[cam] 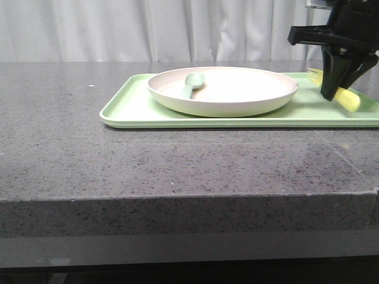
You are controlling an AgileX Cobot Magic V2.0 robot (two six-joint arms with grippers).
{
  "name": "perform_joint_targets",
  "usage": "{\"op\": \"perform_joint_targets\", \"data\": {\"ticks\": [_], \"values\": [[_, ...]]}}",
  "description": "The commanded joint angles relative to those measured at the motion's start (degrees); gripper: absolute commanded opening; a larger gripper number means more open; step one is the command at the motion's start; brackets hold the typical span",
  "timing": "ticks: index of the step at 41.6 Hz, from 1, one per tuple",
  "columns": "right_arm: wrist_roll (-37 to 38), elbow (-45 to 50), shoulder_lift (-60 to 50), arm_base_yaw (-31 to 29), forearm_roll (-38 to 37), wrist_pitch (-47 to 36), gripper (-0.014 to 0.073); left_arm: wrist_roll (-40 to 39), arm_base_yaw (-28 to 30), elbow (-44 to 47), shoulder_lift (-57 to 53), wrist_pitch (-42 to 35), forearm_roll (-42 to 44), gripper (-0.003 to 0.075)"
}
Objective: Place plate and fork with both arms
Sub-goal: 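Lift the yellow fork and carry it beside the plate on the tray, then lower the fork onto the tray, open the right gripper and lift away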
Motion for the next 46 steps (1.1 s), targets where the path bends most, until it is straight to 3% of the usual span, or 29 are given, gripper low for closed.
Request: {"op": "perform_joint_targets", "data": {"ticks": [1, 9, 25, 41, 46], "values": [[-0.71, -1.28, -2.07, -0.23, 0.35, -1.77, 0.0006, 0.04, -0.41, -1.47, 0.01, -4.22, 0.38, 0.0493], [-0.71, -1.28, -1.54, -0.23, 0.35, -1.87, 0.0039, 0.04, -0.41, -1.47, 0.01, -4.22, 0.38, 0.0494], [-0.71, -1.28, -1.5, -0.23, 0.35, -2.14, 0.0456, 0.04, -0.41, -1.47, 0.01, -4.22, 0.38, 0.0493], [-0.71, -1.34, -1.5, -0.23, 0.21, -2.0, 0.047, 0.04, -0.41, -1.47, 0.01, -4.22, 0.38, 0.0494], [-0.71, -2.95, -2.24, -0.23, -0.34, 1.3, 0.047, 0.04, -0.41, -1.47, 0.01, -4.22, 0.38, 0.0494]]}}
